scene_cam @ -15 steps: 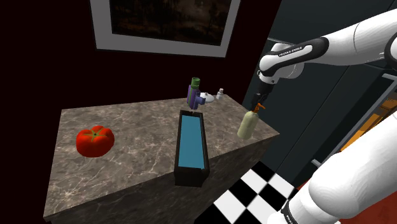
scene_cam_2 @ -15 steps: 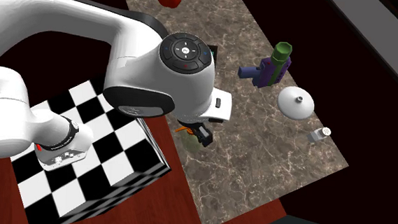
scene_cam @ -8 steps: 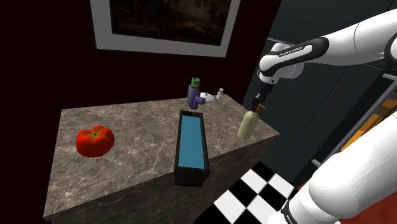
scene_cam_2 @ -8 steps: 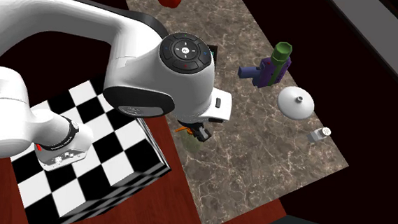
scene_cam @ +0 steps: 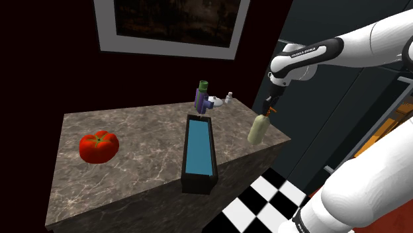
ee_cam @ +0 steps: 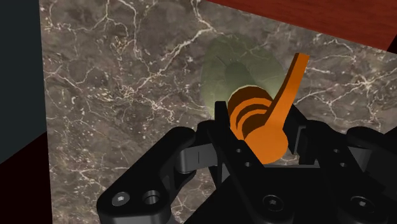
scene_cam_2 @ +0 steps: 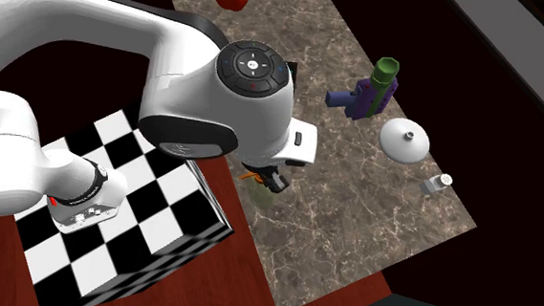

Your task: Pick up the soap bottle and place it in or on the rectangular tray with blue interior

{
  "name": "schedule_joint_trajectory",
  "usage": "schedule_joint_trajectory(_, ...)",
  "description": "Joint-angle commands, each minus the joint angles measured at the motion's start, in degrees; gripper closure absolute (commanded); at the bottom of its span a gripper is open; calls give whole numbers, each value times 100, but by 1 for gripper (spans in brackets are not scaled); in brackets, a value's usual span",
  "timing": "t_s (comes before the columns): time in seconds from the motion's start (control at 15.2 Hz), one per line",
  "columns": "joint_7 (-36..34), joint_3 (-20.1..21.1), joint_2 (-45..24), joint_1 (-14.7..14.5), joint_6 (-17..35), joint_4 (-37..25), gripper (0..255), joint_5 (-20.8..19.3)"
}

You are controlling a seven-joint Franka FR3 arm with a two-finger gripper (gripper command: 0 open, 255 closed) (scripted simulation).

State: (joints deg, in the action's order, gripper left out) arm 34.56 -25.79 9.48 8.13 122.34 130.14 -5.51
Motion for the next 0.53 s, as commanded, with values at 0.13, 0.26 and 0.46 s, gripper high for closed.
schedule_joint_trajectory(0.13,-29,30,118,0,-305,-196,255,-35)
schedule_joint_trajectory(0.26,-43,46,174,-1,-463,-302,255,-51)
schedule_joint_trajectory(0.46,-59,69,247,-3,-699,-469,255,-68)
